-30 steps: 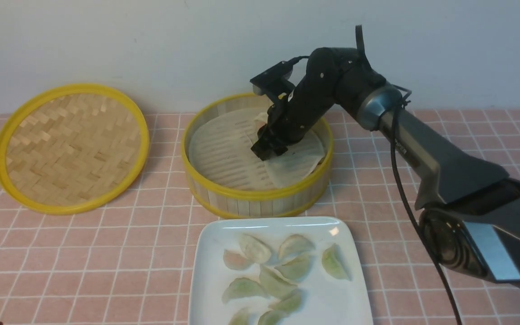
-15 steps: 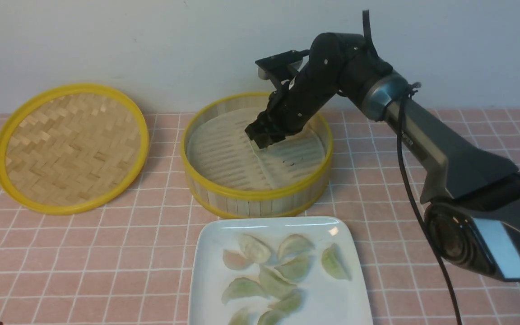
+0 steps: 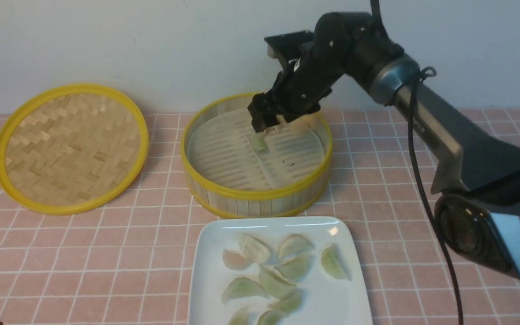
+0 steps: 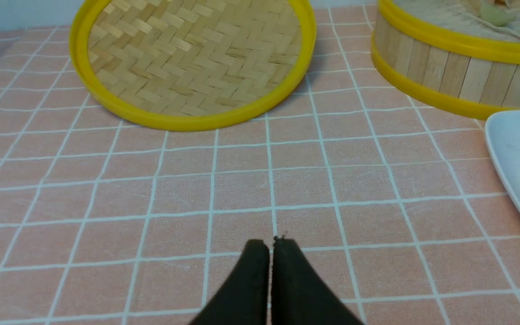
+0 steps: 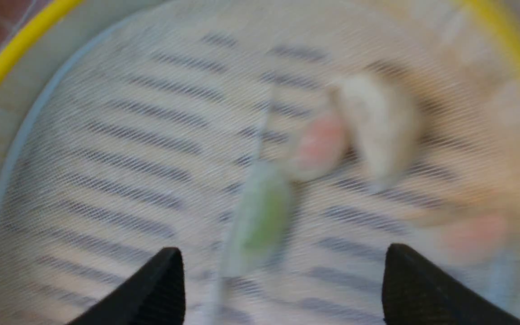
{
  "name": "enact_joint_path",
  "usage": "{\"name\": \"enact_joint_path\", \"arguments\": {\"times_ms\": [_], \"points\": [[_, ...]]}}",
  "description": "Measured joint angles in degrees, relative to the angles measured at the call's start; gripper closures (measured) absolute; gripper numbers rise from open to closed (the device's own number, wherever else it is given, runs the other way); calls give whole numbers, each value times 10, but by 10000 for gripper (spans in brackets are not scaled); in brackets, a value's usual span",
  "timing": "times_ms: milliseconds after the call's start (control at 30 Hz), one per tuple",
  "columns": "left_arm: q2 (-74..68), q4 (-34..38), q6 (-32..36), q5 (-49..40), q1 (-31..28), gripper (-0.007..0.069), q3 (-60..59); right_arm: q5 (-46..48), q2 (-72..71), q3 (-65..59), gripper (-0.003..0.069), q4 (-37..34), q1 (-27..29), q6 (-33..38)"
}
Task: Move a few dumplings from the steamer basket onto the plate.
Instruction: Use the right arm to grab a dumpling from inside the steamer
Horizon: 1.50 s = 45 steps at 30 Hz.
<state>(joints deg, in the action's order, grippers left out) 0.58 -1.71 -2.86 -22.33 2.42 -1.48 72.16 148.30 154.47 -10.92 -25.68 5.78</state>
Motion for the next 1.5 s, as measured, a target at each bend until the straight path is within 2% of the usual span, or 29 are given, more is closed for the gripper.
{"name": "enact_joint_path", "arguments": {"times_ms": [100,167,367,633,800,1500], "points": [[0,0,0,0,0,630,0,0,-24,2,130,81,1,24],[0,0,0,0,0,630,0,-1,-25,4,151,97,5,57],[0,0,0,0,0,630,0,-6,13,4,226,46,17,125],[0,0,0,0,0,630,0,-69,53,4,288,36,23,144],[0,0,0,0,0,630,0,-102,61,4,290,51,23,150],[0,0,0,0,0,630,0,-90,80,8,246,77,22,127]]}}
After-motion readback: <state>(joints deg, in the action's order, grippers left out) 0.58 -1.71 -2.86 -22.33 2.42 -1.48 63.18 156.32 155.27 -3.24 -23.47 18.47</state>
